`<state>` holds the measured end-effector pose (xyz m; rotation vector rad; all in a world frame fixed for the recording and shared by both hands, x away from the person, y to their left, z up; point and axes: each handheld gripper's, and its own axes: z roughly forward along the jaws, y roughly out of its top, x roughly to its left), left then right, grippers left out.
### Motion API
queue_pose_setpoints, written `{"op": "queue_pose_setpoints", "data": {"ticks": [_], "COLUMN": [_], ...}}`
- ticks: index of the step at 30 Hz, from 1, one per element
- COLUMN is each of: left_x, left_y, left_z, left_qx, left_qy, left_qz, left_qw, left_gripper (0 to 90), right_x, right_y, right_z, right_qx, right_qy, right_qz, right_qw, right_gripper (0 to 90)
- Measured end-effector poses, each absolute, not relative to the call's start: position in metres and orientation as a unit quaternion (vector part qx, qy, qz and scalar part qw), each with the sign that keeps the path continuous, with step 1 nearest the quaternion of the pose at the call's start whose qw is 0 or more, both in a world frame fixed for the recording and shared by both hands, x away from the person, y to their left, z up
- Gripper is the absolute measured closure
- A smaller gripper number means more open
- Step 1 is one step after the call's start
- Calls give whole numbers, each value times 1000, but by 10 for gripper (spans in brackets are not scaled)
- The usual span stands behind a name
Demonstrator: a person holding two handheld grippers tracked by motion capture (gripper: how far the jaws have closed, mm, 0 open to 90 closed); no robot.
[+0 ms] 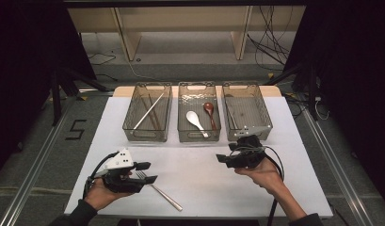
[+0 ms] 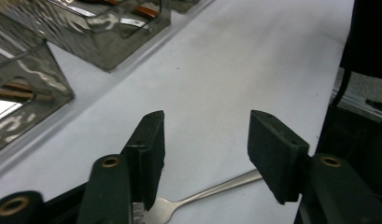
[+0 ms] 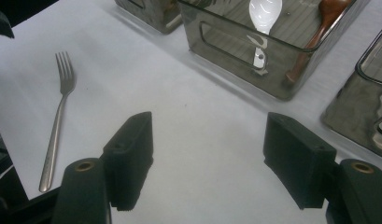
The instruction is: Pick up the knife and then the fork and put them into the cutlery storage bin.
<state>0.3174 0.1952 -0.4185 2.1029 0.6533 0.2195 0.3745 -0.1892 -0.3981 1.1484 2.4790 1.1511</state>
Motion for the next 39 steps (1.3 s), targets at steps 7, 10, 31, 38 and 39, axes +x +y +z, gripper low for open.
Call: {"op": "queue_pose_setpoints", "data": {"ticks": [7, 10, 31, 38, 39], "left_x": [316, 315, 312, 314, 315], "left_y": [187, 183, 166, 162, 161], "left_z": [-423, -427, -455, -465, -466], "left_qx": [867, 878, 926, 933, 933], "left_qy": [248, 237, 187, 187, 188], "left_qz": [61, 49, 2, -1, -1], "left_qw": [428, 414, 328, 308, 306], "left_gripper": [646, 711, 888, 887, 888], "right_x": [369, 366, 358, 357, 357], "right_y": [-191, -191, -191, -191, -191], "right_z": [-398, -398, -399, -399, -398], "right_qx": [388, 389, 381, 380, 380], "right_qy": [825, 821, 824, 824, 824], "right_qz": [399, 406, 408, 410, 410], "right_qw": [95, 98, 91, 92, 92], "right_gripper": [334, 334, 336, 336, 336]}}
